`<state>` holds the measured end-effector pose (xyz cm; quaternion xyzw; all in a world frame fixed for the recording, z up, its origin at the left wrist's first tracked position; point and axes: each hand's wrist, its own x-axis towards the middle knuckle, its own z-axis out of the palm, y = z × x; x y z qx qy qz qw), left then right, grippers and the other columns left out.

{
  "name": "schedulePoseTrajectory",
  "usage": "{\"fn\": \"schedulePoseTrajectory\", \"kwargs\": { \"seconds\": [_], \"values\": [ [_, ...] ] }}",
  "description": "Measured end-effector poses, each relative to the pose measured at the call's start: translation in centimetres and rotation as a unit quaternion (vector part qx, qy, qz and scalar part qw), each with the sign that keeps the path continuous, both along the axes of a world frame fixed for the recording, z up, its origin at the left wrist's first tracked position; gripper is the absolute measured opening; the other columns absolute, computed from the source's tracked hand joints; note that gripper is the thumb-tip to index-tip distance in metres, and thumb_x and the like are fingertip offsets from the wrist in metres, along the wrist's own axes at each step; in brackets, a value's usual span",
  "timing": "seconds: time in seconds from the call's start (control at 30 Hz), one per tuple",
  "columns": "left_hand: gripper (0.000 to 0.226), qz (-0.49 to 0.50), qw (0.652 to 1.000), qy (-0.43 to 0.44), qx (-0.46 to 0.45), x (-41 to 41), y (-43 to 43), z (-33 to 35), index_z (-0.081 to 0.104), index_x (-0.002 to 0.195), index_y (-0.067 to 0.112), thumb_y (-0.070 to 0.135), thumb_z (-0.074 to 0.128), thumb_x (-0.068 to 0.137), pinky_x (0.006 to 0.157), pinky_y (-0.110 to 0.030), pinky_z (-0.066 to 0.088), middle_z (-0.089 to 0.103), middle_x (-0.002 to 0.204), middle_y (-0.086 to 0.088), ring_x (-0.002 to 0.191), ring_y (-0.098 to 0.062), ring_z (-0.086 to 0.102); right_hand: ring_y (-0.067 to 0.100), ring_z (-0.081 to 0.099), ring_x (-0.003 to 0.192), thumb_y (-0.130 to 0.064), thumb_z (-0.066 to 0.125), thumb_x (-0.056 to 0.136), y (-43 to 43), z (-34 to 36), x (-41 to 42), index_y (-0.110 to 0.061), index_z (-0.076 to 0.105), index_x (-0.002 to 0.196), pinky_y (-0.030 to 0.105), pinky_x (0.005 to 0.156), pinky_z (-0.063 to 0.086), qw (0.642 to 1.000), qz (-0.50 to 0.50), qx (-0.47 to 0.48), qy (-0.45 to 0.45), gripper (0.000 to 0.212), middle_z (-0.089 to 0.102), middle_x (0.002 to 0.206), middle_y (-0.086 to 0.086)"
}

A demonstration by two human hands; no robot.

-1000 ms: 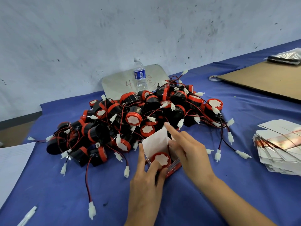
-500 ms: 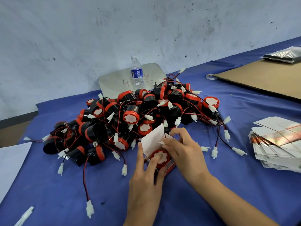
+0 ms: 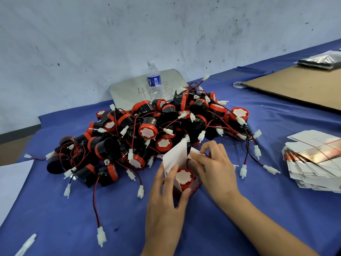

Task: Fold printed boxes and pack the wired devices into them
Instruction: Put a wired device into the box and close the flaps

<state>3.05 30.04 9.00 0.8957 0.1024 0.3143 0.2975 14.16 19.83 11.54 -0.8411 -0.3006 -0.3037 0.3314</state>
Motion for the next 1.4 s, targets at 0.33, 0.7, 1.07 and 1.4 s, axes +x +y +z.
{"fn": "schedulePoseTrajectory", "kwargs": {
  "seconds": [0.33, 0.7, 1.07, 1.4],
  "values": [
    [0.070, 0.008, 1.000, 0.011, -0.004, 0.2, -0.1, 0.0, 0.022, 0.131, 0.059, 0.034, 0.068, 0.086, 0.085, 0.010, 0.021, 0.019, 0.146, 0.026, 0.114, 0.037, 0.006, 0.011, 0.032, 0.124, -0.042, 0.056, 0.093, -0.3, -0.4, 0.9, -0.026, 0.078, 0.089, 0.035, 0.083, 0.049, 0.968, 0.068, -0.117, 0.212, 0.028, 0.028, 0.153, -0.020],
    [0.059, -0.016, 0.996, 0.086, 0.032, 0.7, -0.1, -0.8, 0.004, 0.141, 0.048, 0.039, 0.044, 0.098, 0.114, -0.023, 0.025, -0.028, 0.156, 0.009, 0.142, 0.002, -0.008, 0.011, 0.044, 0.121, -0.032, 0.056, 0.096, -1.2, -0.2, 1.1, -0.014, 0.077, 0.089, 0.029, 0.095, 0.041, 0.941, 0.218, -0.111, 0.232, 0.028, 0.040, 0.139, -0.015],
    [0.047, 0.056, 0.998, 0.010, 0.012, 0.8, 0.6, -0.4, 0.047, 0.139, 0.019, 0.005, 0.054, 0.095, 0.085, 0.003, 0.032, -0.010, 0.153, 0.008, 0.141, -0.021, 0.032, 0.014, 0.044, 0.086, -0.035, 0.041, 0.100, -0.8, 0.9, -0.2, -0.021, 0.062, 0.113, 0.026, 0.086, 0.037, 0.953, 0.251, -0.163, 0.048, 0.028, 0.062, 0.096, -0.010],
    [0.043, 0.081, 0.994, 0.037, 0.065, 0.7, -0.1, 1.2, 0.076, 0.099, 0.002, -0.015, 0.083, 0.060, 0.051, -0.033, 0.053, 0.055, 0.125, -0.034, 0.087, -0.044, 0.070, 0.006, 0.040, 0.125, -0.023, 0.058, 0.096, -0.5, -0.2, 0.8, -0.020, 0.072, 0.110, 0.024, 0.103, 0.036, 0.936, 0.272, -0.067, 0.213, 0.020, 0.046, 0.132, -0.016]
  ]
}}
